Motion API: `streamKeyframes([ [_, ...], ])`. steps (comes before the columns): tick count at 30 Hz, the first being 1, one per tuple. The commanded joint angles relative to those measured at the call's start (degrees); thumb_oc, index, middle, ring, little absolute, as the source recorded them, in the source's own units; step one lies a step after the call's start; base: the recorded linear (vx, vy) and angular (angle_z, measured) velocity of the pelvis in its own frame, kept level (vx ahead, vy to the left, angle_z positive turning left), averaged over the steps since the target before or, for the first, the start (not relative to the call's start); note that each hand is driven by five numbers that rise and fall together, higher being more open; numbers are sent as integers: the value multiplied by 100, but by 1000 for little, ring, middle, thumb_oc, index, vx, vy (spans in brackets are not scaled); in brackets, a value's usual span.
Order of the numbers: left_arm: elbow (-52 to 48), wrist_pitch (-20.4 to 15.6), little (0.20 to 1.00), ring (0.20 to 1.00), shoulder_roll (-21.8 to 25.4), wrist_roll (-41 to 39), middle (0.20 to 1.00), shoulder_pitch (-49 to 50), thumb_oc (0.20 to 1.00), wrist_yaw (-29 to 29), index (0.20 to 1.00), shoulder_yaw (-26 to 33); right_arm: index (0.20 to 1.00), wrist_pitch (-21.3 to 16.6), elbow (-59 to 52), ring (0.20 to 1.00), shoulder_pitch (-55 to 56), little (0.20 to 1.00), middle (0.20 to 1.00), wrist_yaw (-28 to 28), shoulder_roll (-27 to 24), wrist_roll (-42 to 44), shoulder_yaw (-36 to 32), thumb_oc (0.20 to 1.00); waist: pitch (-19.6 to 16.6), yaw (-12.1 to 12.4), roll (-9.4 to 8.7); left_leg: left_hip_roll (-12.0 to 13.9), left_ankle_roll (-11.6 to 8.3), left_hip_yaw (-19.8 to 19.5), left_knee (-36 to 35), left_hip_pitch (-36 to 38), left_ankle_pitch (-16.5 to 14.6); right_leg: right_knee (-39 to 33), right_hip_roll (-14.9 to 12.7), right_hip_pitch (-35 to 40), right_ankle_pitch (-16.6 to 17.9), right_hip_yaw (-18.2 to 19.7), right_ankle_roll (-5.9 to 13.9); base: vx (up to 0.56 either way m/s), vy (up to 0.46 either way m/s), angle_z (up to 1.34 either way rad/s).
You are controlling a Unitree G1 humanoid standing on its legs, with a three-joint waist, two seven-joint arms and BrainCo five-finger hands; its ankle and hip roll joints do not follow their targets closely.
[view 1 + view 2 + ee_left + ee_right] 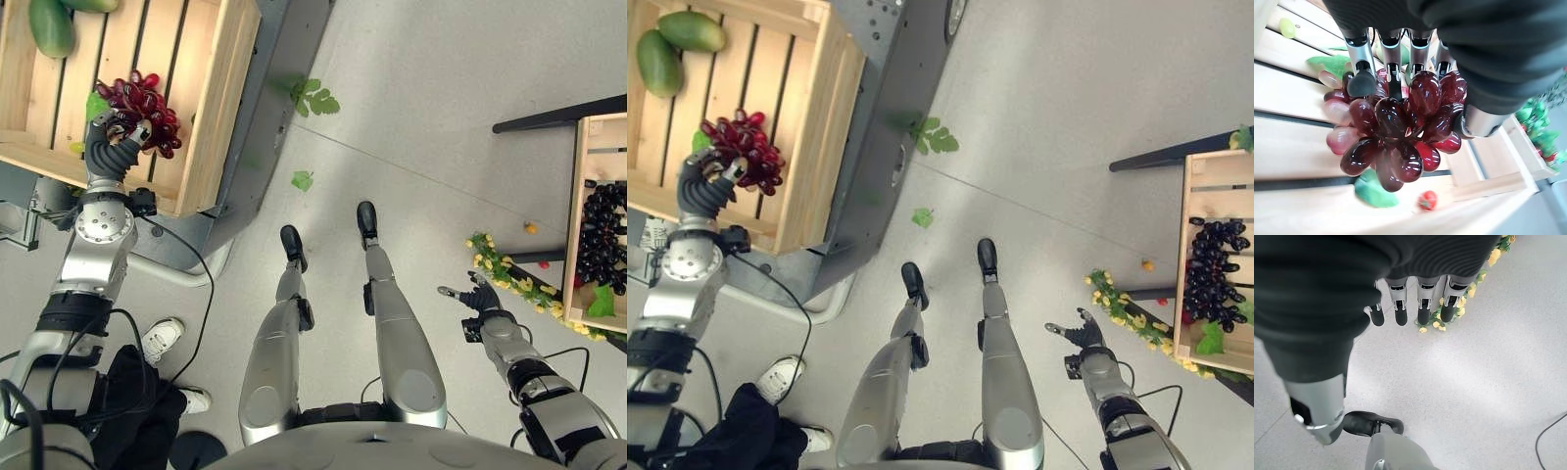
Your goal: Pick up the fruits from the basket on one side to the basket on the other side
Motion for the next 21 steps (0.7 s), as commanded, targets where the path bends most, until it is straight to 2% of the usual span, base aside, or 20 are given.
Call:
streamKeyframes([
  [1, -265, -509, 200, 200, 40, -561, 200, 166, 200, -161, 200, 382, 1000, 132, 216, 1000, 404, 1000, 1000, 35, 97, 101, 12, 1000, -424, 178, -202, -131, -204, -256, 132, -322, -132, 24, -168, 17, -349, -17, 547, -5, -14, 8],
  [10, -1130, -681, 200, 200, -260, -1160, 200, 733, 200, -430, 200, 601, 1000, 154, 356, 1000, 437, 1000, 1000, 95, 127, -64, 47, 1000, -549, 279, -203, -135, -177, -323, 158, -67, -205, 49, -137, 292, -469, -63, 499, 7, -9, 3],
  [21, -1767, -785, 200, 200, -336, -1549, 200, 1055, 200, -645, 200, 757, 1000, 150, 536, 1000, 416, 1000, 1000, 160, 199, -153, 117, 1000, -704, 401, -166, -128, -166, -420, 140, 176, -249, 57, -109, 577, -594, -134, 463, 10, -10, 3],
])
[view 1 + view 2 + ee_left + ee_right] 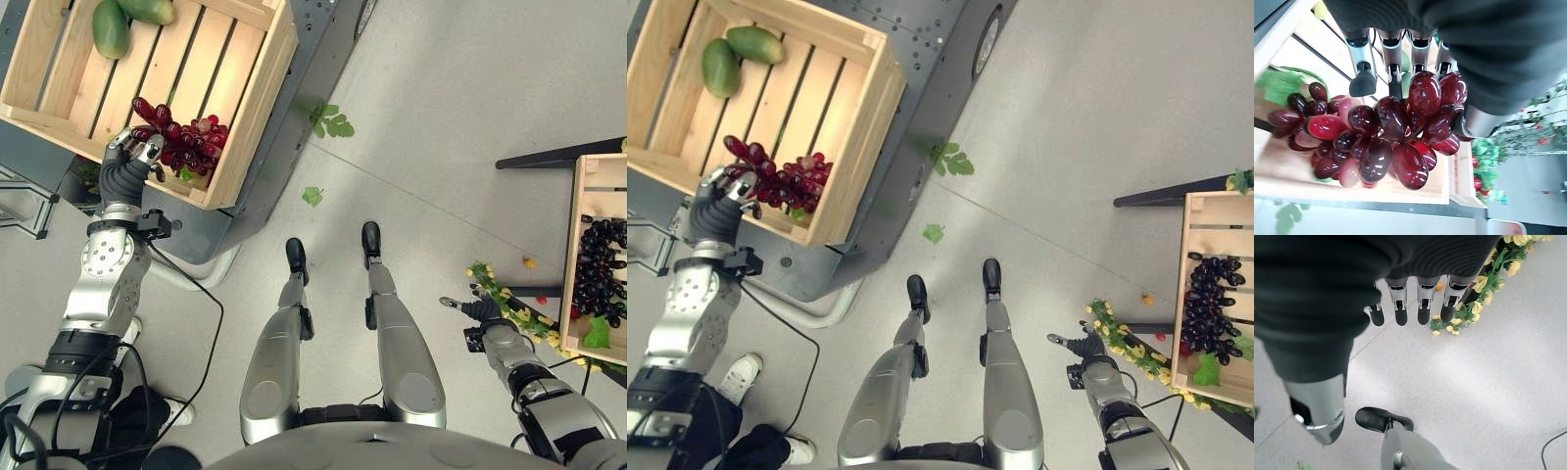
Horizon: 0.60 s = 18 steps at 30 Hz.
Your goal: Pick up the fruits from the basket on one side to the basket on the other side
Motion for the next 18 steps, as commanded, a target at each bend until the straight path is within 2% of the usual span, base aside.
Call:
streamKeyframes([
  [1, -397, -594, 200, 200, 5, -191, 200, 59, 200, -73, 200, 433, 1000, 87, 318, 1000, 388, 1000, 1000, 5, 108, -161, 145, 1000, -556, 86, -68, -127, -158, -240, 140, -227, -258, 62, -93, 83, -551, 37, 481, 0, 0, 0],
  [13, -703, -634, 200, 200, -57, -381, 200, 138, 200, -220, 200, 476, 1000, 56, 364, 1000, 426, 1000, 1000, 33, 184, -302, 239, 1000, -714, 138, -47, -107, -160, -275, 119, -60, -304, 64, -84, 252, -636, -1, 460, 1, -1, 0],
  [18, -799, -676, 200, 200, 23, -470, 200, 165, 200, -258, 200, 506, 1000, -49, -14, 1000, 394, 1000, 1000, 42, 133, -470, 418, 1000, -776, 158, -51, -89, -163, -290, 120, -12, -315, 74, -75, 299, -661, -13, 461, 0, 0, 0],
])
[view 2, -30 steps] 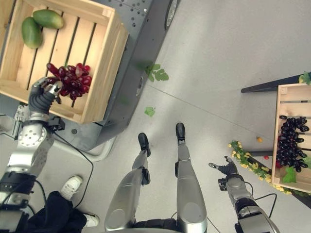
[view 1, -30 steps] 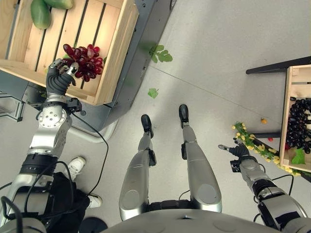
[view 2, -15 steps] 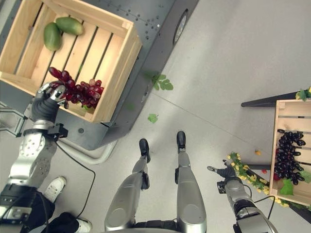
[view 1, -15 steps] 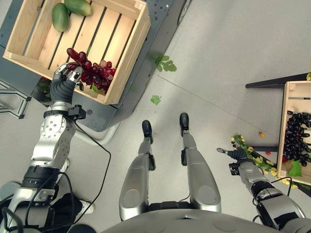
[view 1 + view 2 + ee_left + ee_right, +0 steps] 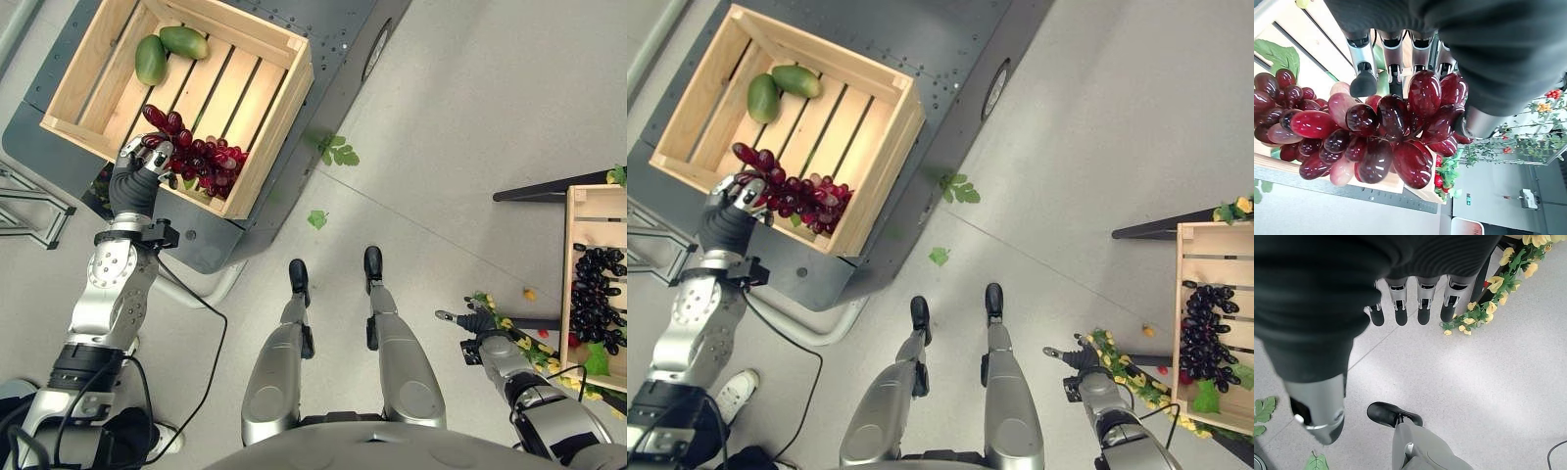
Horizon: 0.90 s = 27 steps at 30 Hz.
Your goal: Pick up the fruits from the basket on one side to the basket on the other side
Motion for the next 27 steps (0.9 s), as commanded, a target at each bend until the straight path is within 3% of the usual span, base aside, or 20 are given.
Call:
streamKeyframes([
  [1, -486, -670, 200, 200, 229, -243, 200, -70, 200, -114, 200, 513, 1000, -75, -279, 1000, 197, 1000, 1000, 41, 24, -225, 305, 1000, -322, 25, -63, -100, -146, -231, 125, -185, -302, 77, -79, 102, -615, 14, 495, 0, 0, 0],
  [20, -880, -791, 200, 200, 1065, -532, 200, -260, 200, -304, 200, 168, 1000, -648, -4473, 1000, -421, 1000, 1000, 321, -929, -376, 988, 1000, -524, 133, -34, -50, -152, -312, 123, -8, -330, 91, -82, 292, -709, -59, 475, 4, -5, 2],
  [27, -884, -805, 200, 200, 1212, -513, 200, -528, 200, -246, 200, -55, 1000, -626, -5227, 1000, -1034, 1000, 1000, 319, -1074, -335, 1208, 1000, -612, 190, -23, -45, -147, -339, 123, 43, -344, 97, -90, 363, -741, -77, 463, 0, 0, 0],
])
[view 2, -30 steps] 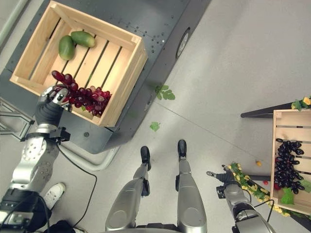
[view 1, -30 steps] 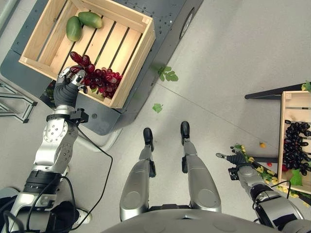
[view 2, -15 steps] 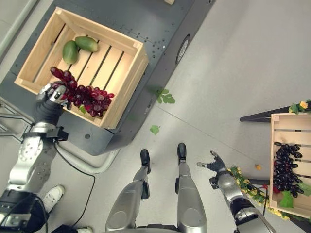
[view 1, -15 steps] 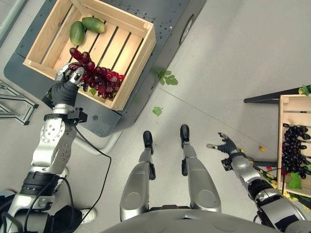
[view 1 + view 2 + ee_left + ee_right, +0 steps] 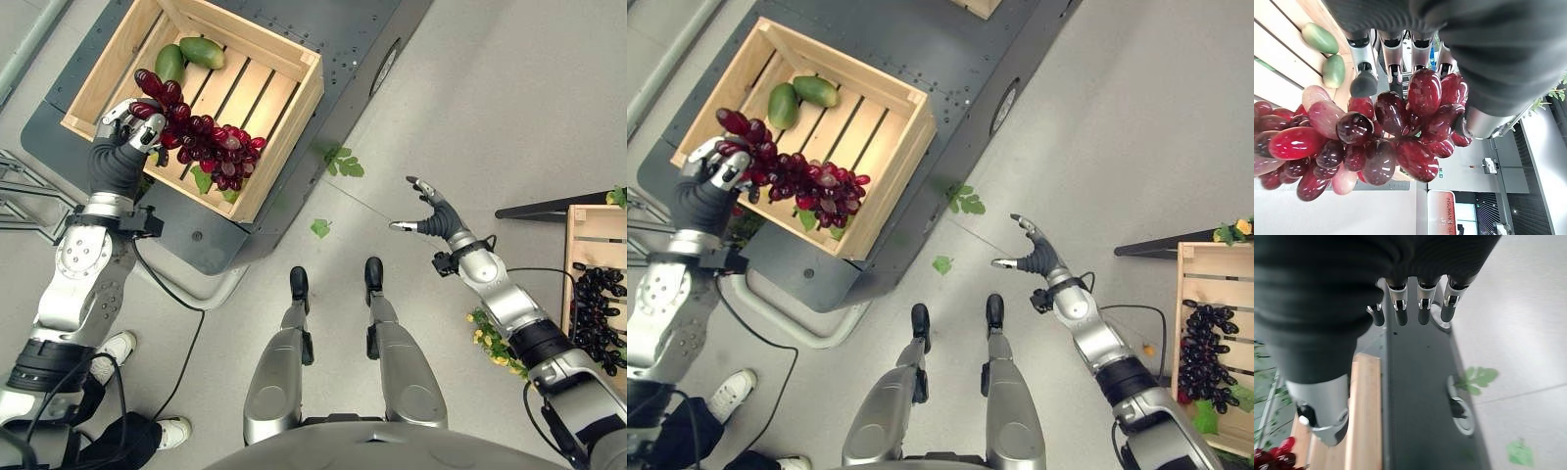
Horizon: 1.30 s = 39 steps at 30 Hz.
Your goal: Pick up the fruits from the basket on one side to the basket on the other side
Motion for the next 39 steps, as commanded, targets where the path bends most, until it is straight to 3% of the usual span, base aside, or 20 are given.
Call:
streamKeyframes([
  [1, -222, -589, 200, 200, 295, -245, 200, -409, 200, 41, 200, -65, 1000, -245, -516, 1000, -164, 1000, 1000, -18, -40, 106, 267, 1000, -567, 32, -97, -154, -70, -195, 120, -56, -350, 98, -189, 196, -687, 66, 550, 0, 0, 0],
  [15, -388, -609, 200, 200, 397, -181, 200, -806, 200, 94, 200, -489, 1000, -133, -1121, 1000, -1581, 1000, 1000, 3, 120, 717, 879, 1000, -664, 170, -139, -150, -67, -216, 139, 32, -369, 108, -185, 287, -691, 37, 523, -1, -3, 1],
  [25, -339, -641, 200, 200, 420, -225, 200, -1242, 200, 76, 200, -928, 1000, -8, -613, 1000, -2612, 1000, 1000, -33, 430, 872, 1537, 1000, -731, 262, -160, -149, -69, -232, 150, 48, -361, 118, -181, 311, -680, 28, 505, 0, 0, 0],
  [31, -328, -680, 200, 200, 338, -230, 200, -1619, 200, 102, 200, -1272, 1000, 63, -44, 1000, -3159, 1000, 1000, -67, 873, 899, 1874, 1000, -774, 336, -167, -149, -69, -260, 161, 31, -351, 123, -187, 304, -667, 9, 500, -2, 1, 2],
  [39, -270, -692, 200, 200, 270, -176, 200, -1807, 200, 137, 200, -1429, 1000, 112, 417, 1000, -3354, 1000, 1000, -34, 1220, 1057, 2047, 1000, -807, 370, -178, -150, -66, -280, 176, 33, -352, 128, -178, 317, -668, 5, 493, 0, 0, 0],
])
